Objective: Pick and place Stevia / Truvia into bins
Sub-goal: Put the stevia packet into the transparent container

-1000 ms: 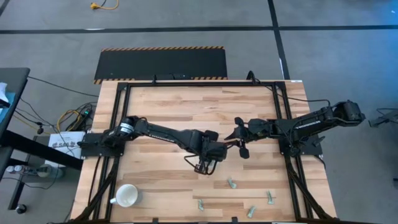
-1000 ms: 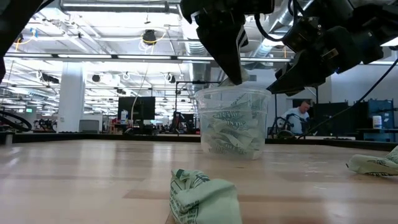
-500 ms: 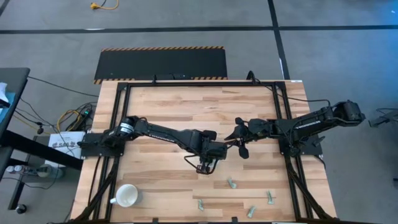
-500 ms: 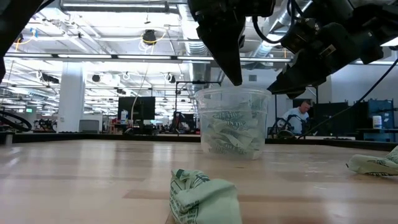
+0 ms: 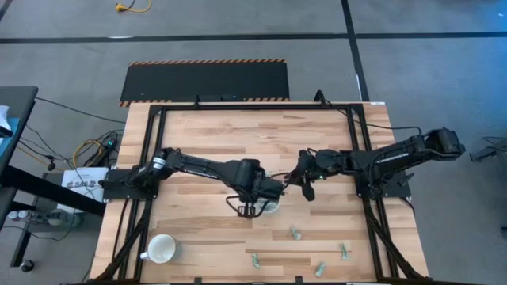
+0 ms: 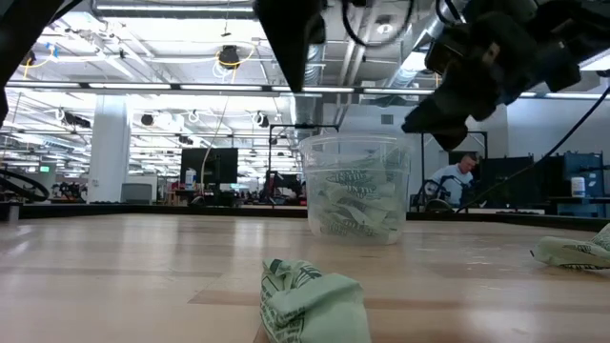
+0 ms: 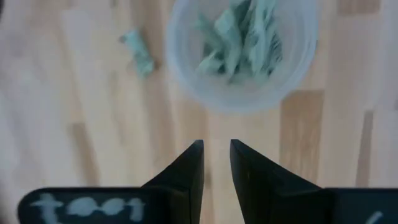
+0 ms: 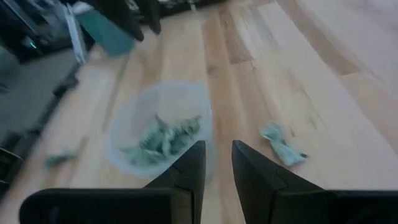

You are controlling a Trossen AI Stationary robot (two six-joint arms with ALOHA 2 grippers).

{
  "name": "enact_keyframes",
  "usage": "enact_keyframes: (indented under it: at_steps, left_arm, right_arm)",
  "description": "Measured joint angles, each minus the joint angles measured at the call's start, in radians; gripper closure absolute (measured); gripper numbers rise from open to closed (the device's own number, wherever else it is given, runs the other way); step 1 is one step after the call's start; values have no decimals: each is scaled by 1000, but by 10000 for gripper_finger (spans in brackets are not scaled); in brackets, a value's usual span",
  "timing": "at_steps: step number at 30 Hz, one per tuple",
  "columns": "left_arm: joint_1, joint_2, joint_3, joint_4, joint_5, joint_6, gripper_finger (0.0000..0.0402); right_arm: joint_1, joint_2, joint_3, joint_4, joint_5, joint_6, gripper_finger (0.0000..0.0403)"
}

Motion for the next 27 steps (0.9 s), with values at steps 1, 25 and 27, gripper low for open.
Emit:
enact_keyframes:
  at_steps: [1, 25, 27]
  left_arm:
    - [-8, 0, 23, -39, -26, -11, 336]
    - [-109, -153, -66, 222, 66, 219, 343]
    - [-103, -154, -109, 228, 73, 232, 343]
  right_arm:
    - [1, 0, 8, 0, -10, 20, 332]
    - [455, 0, 138, -16, 114, 242, 332]
    - [475, 0, 138, -49, 155, 290, 332]
